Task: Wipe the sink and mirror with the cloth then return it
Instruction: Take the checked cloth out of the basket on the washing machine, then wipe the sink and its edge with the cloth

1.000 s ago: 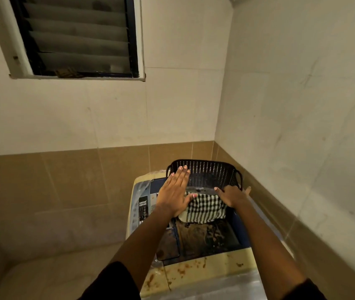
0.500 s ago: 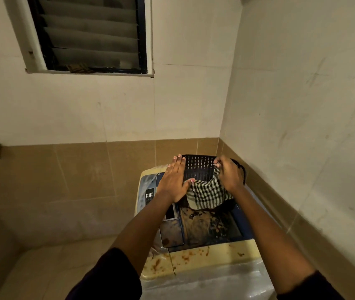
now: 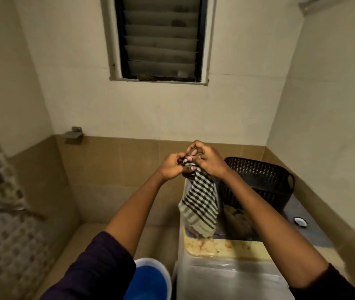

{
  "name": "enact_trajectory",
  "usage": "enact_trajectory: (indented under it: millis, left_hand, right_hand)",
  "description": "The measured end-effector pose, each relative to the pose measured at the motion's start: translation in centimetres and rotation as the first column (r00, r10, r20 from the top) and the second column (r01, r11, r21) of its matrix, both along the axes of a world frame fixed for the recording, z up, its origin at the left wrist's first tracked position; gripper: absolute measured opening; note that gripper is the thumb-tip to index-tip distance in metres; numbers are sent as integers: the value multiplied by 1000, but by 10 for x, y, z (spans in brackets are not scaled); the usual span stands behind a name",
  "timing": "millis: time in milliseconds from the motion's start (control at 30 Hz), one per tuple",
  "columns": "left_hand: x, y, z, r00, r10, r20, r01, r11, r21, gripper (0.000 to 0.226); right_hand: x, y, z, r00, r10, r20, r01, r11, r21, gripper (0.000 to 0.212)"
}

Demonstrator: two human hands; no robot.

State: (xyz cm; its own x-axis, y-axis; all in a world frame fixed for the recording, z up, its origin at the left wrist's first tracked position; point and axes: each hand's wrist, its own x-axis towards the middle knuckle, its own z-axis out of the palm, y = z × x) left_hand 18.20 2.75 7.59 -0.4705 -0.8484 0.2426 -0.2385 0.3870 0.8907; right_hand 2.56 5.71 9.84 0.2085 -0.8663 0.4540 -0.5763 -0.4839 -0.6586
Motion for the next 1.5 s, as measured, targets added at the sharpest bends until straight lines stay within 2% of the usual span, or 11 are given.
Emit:
enact_trajectory:
  millis: [233,300,433,500,633,767,933,1133,1233,1333,1500]
  left_hand:
    - [193,56,12,913,252,320,-208,964,-165,13]
    - [257,79,11,871,321,371,-276,946,-169,17]
    - [380,150,4,817,461,348,-443,886,-135,33]
    - [433,190,-4,772,558,305,-553,826,-112,30]
    - [532,278,-28,654,727,207,-737,675,-41,24]
    - [608,372,-53,515,847,129,-857,510,72,24]
    - [657,460,-86,395,917,61,-899,373,228,8]
    - [681,527,-128,364,930,-47,-824,345,449,11]
    - [689,527,-146,328,945,-2,-815,284,506,10]
    - [700,509,-170,219,964,148,-874,126,469,13]
    - [717,469,-225,-23,950,312,-939,-127,321,23]
  right_hand:
    - [171,26,-42,985,168,46,-168,986,-21,47]
    - [225,41,-59,971,221,86,-227,972,63,53]
    - [345,73,-88,864,499,-67,-463,840,284,42]
    - [401,86,-105,806,579,-121,-531,799,282,45]
    - [496,137,-108,770,614,-173,-588,789,180,23]
    - [582,191,-101,616,757,-220,-738,652,174,18]
    - [651,243,-92,425,873,-240,-837,480,262,20]
    - [699,280,-106,272,940,-208,-856,335,394,28]
    - [714,281,-114,220,959,-182,-829,282,483,21]
    - [735,271,-137,240,922,-304,-780,370,505,29]
    - [769,260,-209,446,726,-523,-697,648,307,18]
